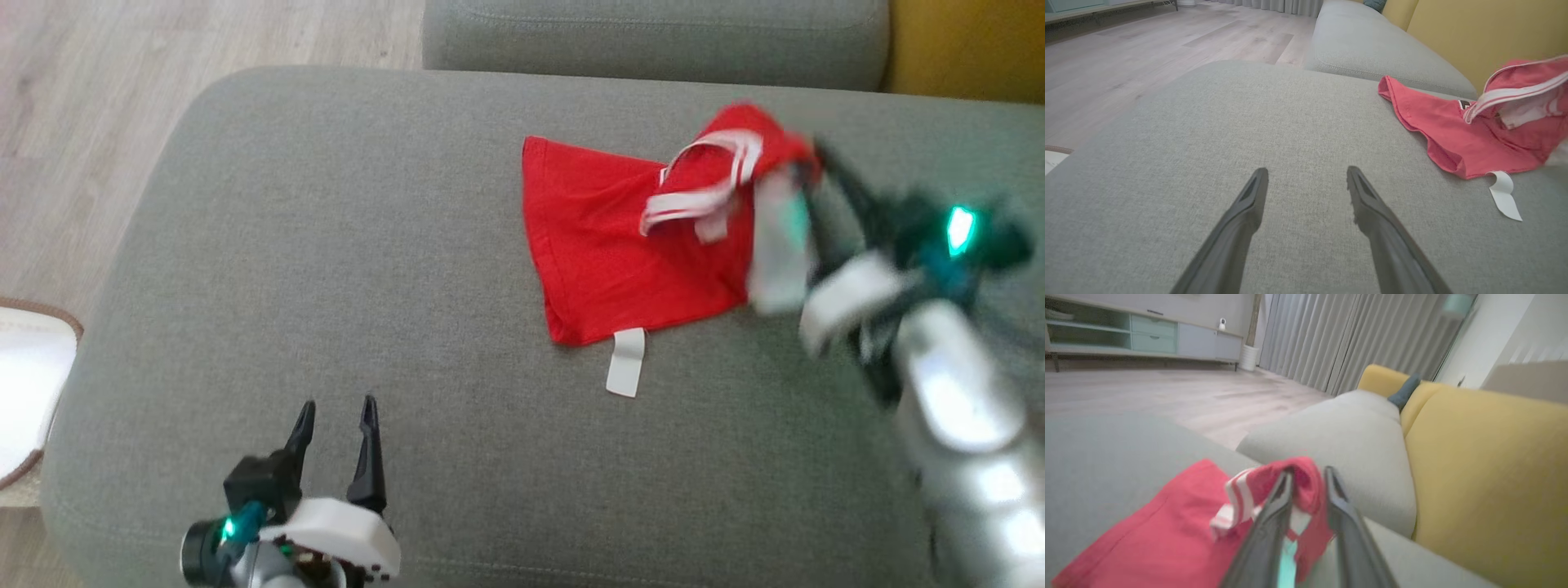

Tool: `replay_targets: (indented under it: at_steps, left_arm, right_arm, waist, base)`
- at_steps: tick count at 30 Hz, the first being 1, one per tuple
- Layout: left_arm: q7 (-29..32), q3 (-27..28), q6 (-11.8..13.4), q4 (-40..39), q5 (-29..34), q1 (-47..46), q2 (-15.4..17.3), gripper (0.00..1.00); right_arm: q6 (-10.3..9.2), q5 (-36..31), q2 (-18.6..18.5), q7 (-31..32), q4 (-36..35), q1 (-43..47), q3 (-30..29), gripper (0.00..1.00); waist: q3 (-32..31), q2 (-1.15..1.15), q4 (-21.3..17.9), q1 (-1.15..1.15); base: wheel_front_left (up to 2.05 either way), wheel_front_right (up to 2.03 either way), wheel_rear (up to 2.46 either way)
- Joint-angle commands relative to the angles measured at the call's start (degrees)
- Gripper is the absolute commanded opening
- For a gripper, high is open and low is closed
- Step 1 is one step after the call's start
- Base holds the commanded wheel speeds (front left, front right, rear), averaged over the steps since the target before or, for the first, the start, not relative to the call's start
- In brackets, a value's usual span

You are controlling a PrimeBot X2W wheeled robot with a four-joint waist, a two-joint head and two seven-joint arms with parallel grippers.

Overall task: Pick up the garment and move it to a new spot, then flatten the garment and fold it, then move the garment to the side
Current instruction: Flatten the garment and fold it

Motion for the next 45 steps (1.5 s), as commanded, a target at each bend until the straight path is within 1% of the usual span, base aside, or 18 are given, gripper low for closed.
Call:
replay_targets:
  at_steps: [1, 6, 10, 15, 21, 23, 27, 31, 36, 39, 40, 41, 42, 45]
  left_arm:
    - [-0.3, 2.1, -0.1, -1.6, -0.2, -1.4, 0.2, 1.0]
    - [-0.3, 3.0, -0.2, -1.9, 0.4, -1.0, 0.2, 1.0]
    - [-0.3, 2.6, -0.5, -2.6, 0.6, -2.3, 0.2, 1.0]
    - [-0.3, -0.1, -1.3, -2.8, -1.0, -6.0, 0.2, 1.0]
    - [-0.3, -5.9, -2.9, -2.2, -5.8, -12.6, 0.2, 1.0]
    - [-0.3, -7.3, -2.9, -1.5, -7.0, -14.4, 0.2, 1.0]
    - [-0.3, -8.7, -2.5, 0.5, -8.2, -16.5, 0.2, 1.0]
    - [-0.3, -8.5, -0.6, 3.7, -7.7, -17.1, 0.2, 1.0]
    - [-0.3, -7.8, 1.5, 7.7, -6.4, -17.6, 0.2, 1.0]
    - [-0.3, -7.5, 1.6, 8.6, -6.3, -17.8, 0.2, 1.0]
    - [-0.3, -7.5, 1.6, 8.8, -6.3, -17.8, 0.2, 0.78]
    - [-0.3, -7.4, 1.7, 9.0, -6.4, -17.8, 0.2, 0.26]
    - [-0.3, -7.2, 1.8, 9.3, -6.4, -17.8, 0.2, 0.0]
    - [-0.3, -6.7, 2.0, 9.5, -6.3, -17.8, 0.2, 0.0]
  right_arm:
    - [0.37, 0.6, 0.3, -0.4, -1.0, 1.7, 0.2, 1.0]
    - [0.37, 3.5, 2.9, -0.4, -0.1, 11.3, -1.5, 1.0]
    - [0.37, 4.9, 4.3, -0.4, -1.4, 15.4, -4.0, 1.0]
    - [0.37, 5.2, 5.4, -0.4, -4.0, 16.2, -5.9, 1.0]
    - [0.37, 5.2, 6.1, -0.4, -6.7, 14.4, -6.6, 1.0]
    - [0.37, 5.3, 6.3, -0.4, -7.4, 13.7, -6.5, 1.0]
    - [0.37, 5.9, 6.7, -0.4, -8.8, 12.5, -6.4, 1.0]
    - [0.37, 6.3, 6.8, -0.4, -10.0, 11.9, -6.5, 1.0]
    - [0.37, 6.6, 7.2, -0.4, -11.2, 11.8, -7.0, 1.0]
    - [0.37, 6.8, 7.3, -0.4, -11.6, 11.9, -7.2, 1.0]
    - [0.37, 6.9, 7.4, -0.4, -11.7, 11.8, -7.2, 1.0]
    - [0.37, 7.0, 7.5, -0.4, -11.8, 11.8, -7.3, 1.0]
    - [0.37, 7.1, 7.6, -0.4, -11.9, 11.8, -7.4, 1.0]
    - [0.37, 7.2, 7.9, -0.4, -12.1, 12.0, -7.8, 1.0]
  waist:
    - [-0.1, 0.0, -0.2, 0.0]
    - [0.1, 0.0, -2.2, 0.0]
    - [1.4, 0.0, -4.7, 0.0]
    - [3.7, 0.0, -7.8, 0.0]
    - [7.0, 0.0, -12.0, 0.0]
    - [7.9, 0.0, -13.6, 0.0]
    - [9.1, 0.0, -16.6, 0.0]
    - [10.2, 0.0, -19.0, 0.0]
    - [11.1, 0.0, -20.4, 0.0]
    - [11.2, 0.0, -20.9, 0.0]
    - [11.2, 0.0, -21.0, 0.0]
    - [11.2, 0.0, -21.0, 0.0]
    - [11.1, 0.0, -21.1, 0.0]
    - [11.0, 0.0, -21.2, 0.0]
  base:
    - [0.0, 0.0, 0.0]
    - [0.0, 0.0, 0.0]
    - [0.0, 0.0, 0.0]
    - [0.0, 0.0, 0.0]
    - [0.0, 0.0, 0.0]
    - [0.0, 0.0, 0.0]
    - [0.0, 0.0, 0.0]
    - [0.0, 0.0, 0.0]
    - [0.0, 0.0, 0.0]
    - [0.0, 0.0, 0.0]
    - [0.0, 0.0, 0.0]
    - [0.0, 0.0, 0.0]
    - [0.0, 0.0, 0.0]
    - [0.0, 0.0, 0.0]
